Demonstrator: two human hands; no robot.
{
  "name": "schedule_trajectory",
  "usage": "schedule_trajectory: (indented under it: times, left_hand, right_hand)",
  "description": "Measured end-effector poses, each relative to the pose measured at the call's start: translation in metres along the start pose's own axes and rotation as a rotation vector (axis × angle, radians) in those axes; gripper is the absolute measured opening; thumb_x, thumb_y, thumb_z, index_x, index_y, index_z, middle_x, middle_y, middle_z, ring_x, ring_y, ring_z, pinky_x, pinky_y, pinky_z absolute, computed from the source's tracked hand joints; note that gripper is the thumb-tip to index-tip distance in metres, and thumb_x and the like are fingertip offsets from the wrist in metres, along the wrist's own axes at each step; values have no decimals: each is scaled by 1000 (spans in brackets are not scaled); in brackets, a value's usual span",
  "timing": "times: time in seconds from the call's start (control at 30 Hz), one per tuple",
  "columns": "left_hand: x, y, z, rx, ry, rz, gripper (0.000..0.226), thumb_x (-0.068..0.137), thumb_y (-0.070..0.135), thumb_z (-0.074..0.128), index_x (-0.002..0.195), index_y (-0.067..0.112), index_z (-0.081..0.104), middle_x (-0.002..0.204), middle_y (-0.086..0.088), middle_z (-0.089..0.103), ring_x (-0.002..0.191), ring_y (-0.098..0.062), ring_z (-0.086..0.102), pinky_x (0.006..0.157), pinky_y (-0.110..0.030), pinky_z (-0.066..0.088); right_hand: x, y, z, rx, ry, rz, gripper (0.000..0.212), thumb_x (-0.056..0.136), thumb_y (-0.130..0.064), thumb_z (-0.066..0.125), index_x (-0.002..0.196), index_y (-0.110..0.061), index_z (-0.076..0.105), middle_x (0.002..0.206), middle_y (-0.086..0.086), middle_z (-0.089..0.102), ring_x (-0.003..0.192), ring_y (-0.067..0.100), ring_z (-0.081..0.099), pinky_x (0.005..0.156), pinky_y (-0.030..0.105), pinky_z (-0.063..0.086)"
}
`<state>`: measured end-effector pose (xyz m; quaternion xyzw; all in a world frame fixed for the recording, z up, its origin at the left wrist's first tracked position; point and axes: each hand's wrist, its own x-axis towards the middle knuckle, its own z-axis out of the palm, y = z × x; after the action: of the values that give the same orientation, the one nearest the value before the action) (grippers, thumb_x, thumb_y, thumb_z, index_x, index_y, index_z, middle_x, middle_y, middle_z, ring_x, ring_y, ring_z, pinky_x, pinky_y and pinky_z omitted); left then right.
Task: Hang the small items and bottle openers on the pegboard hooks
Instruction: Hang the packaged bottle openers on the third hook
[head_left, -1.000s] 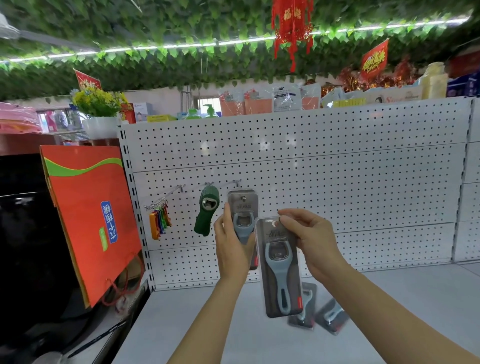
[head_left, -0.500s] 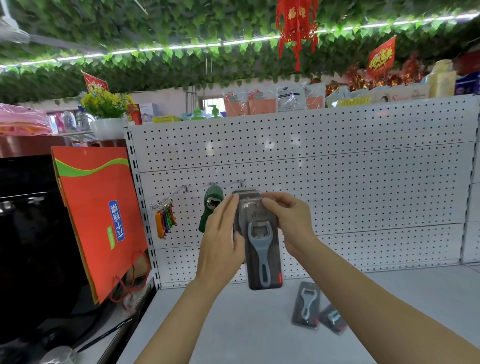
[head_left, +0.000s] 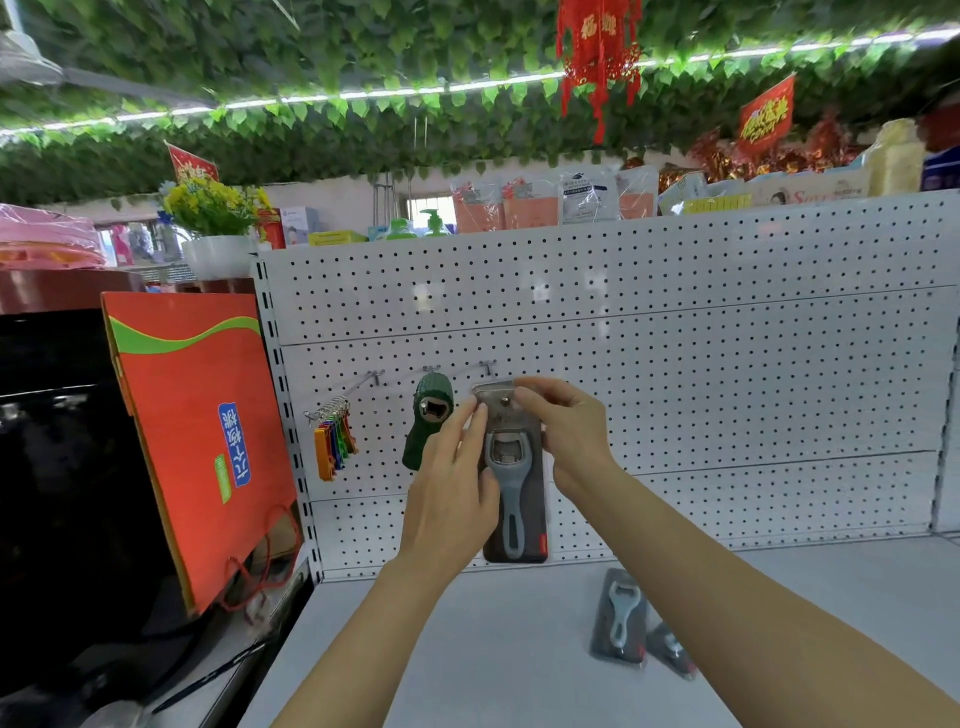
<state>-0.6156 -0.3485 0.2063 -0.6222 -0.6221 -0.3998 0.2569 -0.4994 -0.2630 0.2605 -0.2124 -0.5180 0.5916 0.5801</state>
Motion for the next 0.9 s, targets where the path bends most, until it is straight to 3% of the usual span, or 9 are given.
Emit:
schedule_trajectory:
  times: [0.1, 0.33, 0.63, 0.77, 0.9]
  left_hand:
    - [2, -3, 9, 40, -38, -21, 66, 90, 13, 58, 151, 11, 35, 158, 0, 30, 136, -20, 37, 89, -32, 55]
    - [14, -1, 25, 151, -182, -78, 75, 92, 22, 56, 156, 11, 19, 164, -5, 11, 142, -25, 25, 109, -36, 42]
    - [30, 2, 37, 234, -258, -135, 77, 95, 27, 49, 158, 15, 6, 165, -3, -5, 140, -26, 23, 106, -36, 41]
    - [32, 3, 38, 255, -261, -134, 76, 95, 25, 49, 158, 15, 8, 165, -6, -5, 142, -28, 22, 108, -37, 39]
    - [28, -1, 38, 280, -245, -101, 72, 96, 27, 50, 157, 15, 14, 165, -6, 3, 143, -28, 22, 108, -37, 38]
  right_hand:
    - [7, 6, 0, 25, 13, 30, 13, 84, -2, 70, 95, -6, 75, 81, 2, 71, 72, 15, 69, 63, 29, 57]
    - [29, 17, 2, -20, 24, 71, 14, 85, -2, 69, 89, -14, 75, 84, 3, 71, 73, 13, 66, 54, 18, 51]
    - [55, 26, 1, -148, 44, 41, 8, 82, -6, 73, 88, -11, 76, 85, 7, 73, 76, 18, 68, 67, 26, 55]
    - [62, 31, -3, -179, 50, 29, 9, 81, -6, 73, 89, -9, 75, 90, 13, 74, 88, 28, 70, 81, 37, 59]
    - [58, 30, -15, -291, 68, -49, 12, 84, -10, 71, 95, -10, 73, 90, 4, 72, 85, 17, 66, 79, 28, 55]
